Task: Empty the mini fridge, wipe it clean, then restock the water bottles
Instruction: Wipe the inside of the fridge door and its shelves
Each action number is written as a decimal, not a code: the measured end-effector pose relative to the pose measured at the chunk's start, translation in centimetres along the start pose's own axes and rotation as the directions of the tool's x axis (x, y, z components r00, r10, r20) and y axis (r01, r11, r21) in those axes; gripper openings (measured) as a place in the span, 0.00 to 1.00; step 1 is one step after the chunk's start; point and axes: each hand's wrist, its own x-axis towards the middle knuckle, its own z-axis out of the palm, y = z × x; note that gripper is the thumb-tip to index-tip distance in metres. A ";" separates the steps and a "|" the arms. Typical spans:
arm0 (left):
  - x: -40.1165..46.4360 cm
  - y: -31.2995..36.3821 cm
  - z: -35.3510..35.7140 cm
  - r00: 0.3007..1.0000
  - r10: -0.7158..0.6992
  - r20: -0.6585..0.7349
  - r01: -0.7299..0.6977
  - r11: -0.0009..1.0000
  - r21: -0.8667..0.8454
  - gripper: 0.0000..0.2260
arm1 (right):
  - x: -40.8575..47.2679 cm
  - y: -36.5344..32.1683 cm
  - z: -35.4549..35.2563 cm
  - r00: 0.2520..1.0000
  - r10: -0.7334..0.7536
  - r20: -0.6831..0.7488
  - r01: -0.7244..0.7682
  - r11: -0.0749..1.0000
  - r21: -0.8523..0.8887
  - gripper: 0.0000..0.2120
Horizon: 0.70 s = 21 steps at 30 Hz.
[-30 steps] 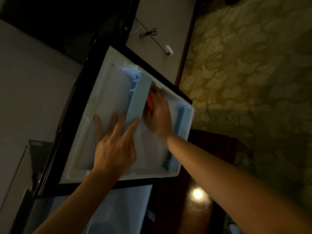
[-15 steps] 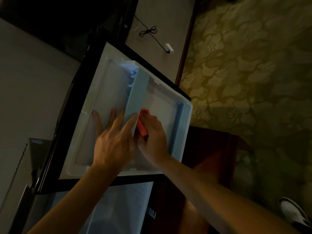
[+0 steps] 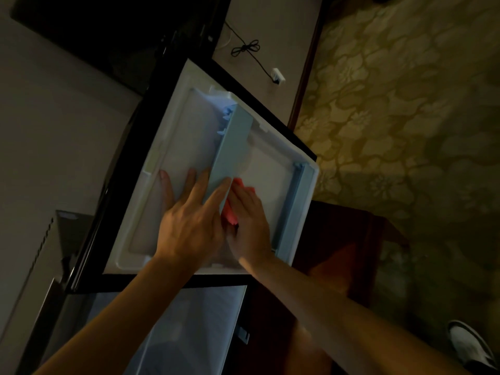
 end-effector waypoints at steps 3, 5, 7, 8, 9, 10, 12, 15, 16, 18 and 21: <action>0.1 -0.2 0.2 1.000 0.001 -0.004 -0.001 1.000 0.005 0.20 | 3.2 0.9 -0.7 0.999 -0.010 -0.035 0.009 1.000 -0.002 0.21; 0.1 -0.4 0.4 1.000 0.000 -0.007 0.000 1.000 0.007 0.21 | 5.5 1.8 -1.3 1.000 -0.006 0.025 0.006 1.000 -0.019 0.22; 0.1 -0.4 0.5 1.000 -0.008 -0.010 0.008 1.000 -0.008 0.22 | 7.8 2.6 -1.8 0.998 0.006 0.057 -0.006 1.000 -0.008 0.21; 0.1 -0.3 0.5 1.000 -0.011 -0.012 0.010 1.000 -0.016 0.22 | 8.9 2.8 -2.0 0.999 0.015 0.041 -0.015 1.000 0.008 0.20; 0.1 -0.3 0.5 1.000 -0.007 -0.015 0.006 1.000 -0.019 0.22 | 9.8 3.1 -2.1 0.999 0.036 0.016 -0.036 0.999 0.018 0.19; 0.1 -0.3 0.5 1.000 -0.001 -0.019 0.001 1.000 -0.013 0.22 | 10.6 3.2 -2.3 0.998 0.060 -0.005 -0.060 0.998 0.020 0.20; 0.2 -0.3 0.4 1.000 0.002 -0.020 -0.002 1.000 0.007 0.21 | 11.3 3.2 -2.7 0.996 0.086 -0.014 -0.086 0.996 0.026 0.22; 0.4 -0.3 0.3 1.000 -0.005 -0.002 0.005 1.000 0.027 0.22 | 11.0 2.3 -2.7 0.994 0.105 -0.034 -0.101 0.991 0.087 0.19; 0.3 -0.2 0.3 1.000 -0.008 0.007 0.008 1.000 0.029 0.22 | 10.6 1.8 -2.7 0.992 0.119 -0.046 -0.114 0.988 0.104 0.16; 0.3 -0.1 0.2 1.000 -0.011 0.016 0.011 1.000 0.024 0.21 | 9.2 0.8 -2.6 0.989 0.140 -0.053 -0.134 0.986 0.099 0.13; 0.4 -0.1 0.1 1.000 -0.016 0.024 0.016 1.000 0.018 0.21 | 5.4 -0.9 -2.0 0.986 0.161 -0.037 -0.156 0.983 0.100 0.15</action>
